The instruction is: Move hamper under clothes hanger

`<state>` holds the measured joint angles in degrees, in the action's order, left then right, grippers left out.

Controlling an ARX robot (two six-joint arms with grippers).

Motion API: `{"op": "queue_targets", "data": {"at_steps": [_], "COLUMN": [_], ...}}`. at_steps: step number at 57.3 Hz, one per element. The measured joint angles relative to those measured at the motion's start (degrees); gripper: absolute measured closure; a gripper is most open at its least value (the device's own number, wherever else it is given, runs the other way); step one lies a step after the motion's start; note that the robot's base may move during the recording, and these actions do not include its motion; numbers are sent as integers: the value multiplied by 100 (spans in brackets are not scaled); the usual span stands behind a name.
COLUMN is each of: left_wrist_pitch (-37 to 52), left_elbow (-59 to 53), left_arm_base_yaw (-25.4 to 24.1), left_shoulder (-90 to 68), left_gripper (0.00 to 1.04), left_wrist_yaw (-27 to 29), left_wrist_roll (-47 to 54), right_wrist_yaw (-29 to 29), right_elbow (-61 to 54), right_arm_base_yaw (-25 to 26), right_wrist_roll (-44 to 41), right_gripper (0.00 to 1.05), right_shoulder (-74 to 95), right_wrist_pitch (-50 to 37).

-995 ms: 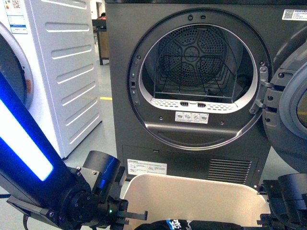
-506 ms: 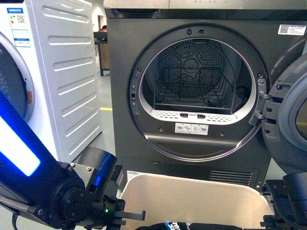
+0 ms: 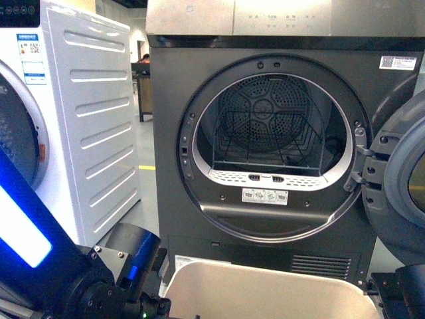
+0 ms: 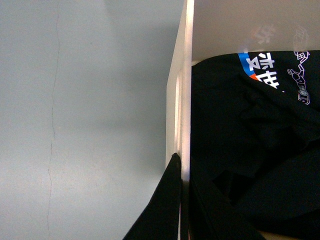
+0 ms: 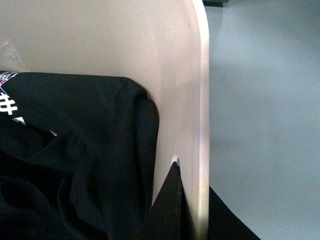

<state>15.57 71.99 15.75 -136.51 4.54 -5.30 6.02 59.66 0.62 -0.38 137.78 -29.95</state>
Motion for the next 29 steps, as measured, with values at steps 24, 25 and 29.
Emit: {"op": "queue_targets", "data": {"at_steps": [24,25,29], "left_wrist_pitch": [0,0,0], "left_elbow": [0,0,0], "left_arm_base_yaw": [0,0,0], "left_shoulder": [0,0,0], "left_gripper": [101,101,101], "left_wrist_yaw": [2,0,0], "left_wrist_roll": [2,2,2], "right_wrist_yaw": [0,0,0], "right_elbow": [0,0,0], "right_arm_base_yaw": [0,0,0], "right_wrist_roll": [0,0,0], "right_gripper": [102,102,102], "right_shoulder": [0,0,0], "right_wrist_pitch": [0,0,0]}}
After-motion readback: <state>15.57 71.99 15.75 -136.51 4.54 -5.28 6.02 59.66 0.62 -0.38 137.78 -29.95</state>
